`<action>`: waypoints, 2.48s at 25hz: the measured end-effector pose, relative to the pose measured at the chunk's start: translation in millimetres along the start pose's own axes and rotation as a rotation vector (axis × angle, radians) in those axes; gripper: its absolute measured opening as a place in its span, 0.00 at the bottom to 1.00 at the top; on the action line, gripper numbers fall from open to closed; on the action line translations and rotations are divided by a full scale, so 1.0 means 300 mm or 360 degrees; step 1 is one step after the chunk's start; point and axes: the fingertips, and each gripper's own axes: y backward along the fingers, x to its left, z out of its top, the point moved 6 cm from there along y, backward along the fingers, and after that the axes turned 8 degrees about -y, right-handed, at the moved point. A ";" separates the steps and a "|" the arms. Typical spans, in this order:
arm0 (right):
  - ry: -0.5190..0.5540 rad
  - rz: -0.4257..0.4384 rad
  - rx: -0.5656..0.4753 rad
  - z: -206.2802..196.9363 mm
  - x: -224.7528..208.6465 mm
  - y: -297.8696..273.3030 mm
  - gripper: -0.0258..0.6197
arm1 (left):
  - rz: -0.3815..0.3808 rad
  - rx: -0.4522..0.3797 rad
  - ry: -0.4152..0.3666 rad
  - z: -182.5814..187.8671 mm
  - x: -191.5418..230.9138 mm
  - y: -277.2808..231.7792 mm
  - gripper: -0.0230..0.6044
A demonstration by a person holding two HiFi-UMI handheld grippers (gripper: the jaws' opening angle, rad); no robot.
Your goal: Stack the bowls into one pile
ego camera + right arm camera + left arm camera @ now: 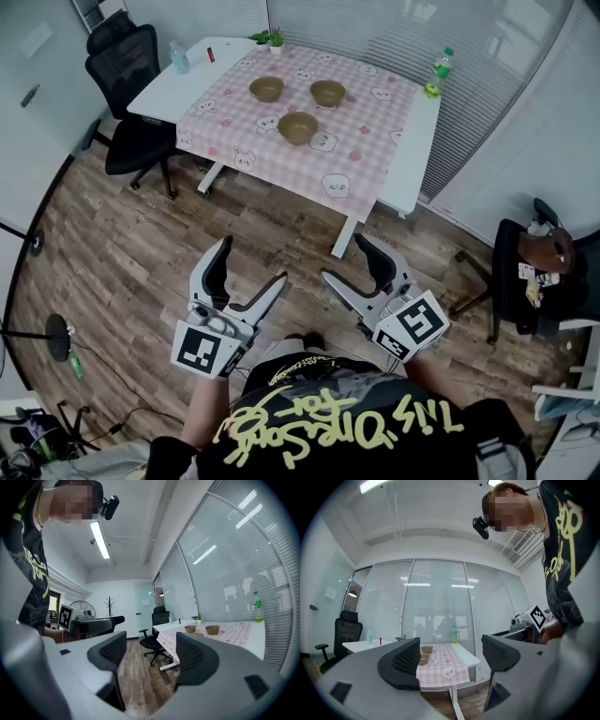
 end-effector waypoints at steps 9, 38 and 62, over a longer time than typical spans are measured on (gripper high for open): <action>0.0014 0.0013 -0.0003 0.011 -0.012 -0.009 0.52 | 0.0056 -0.0031 -0.0021 0.001 0.030 -0.007 0.68; 0.0124 0.0016 -0.0046 0.105 -0.358 -0.564 0.52 | -0.0056 -0.0014 -0.0008 -0.157 0.522 -0.424 0.68; 0.0026 -0.0384 -0.0095 0.251 -0.780 -1.051 0.52 | -0.0504 -0.0017 0.0012 -0.243 1.067 -1.052 0.68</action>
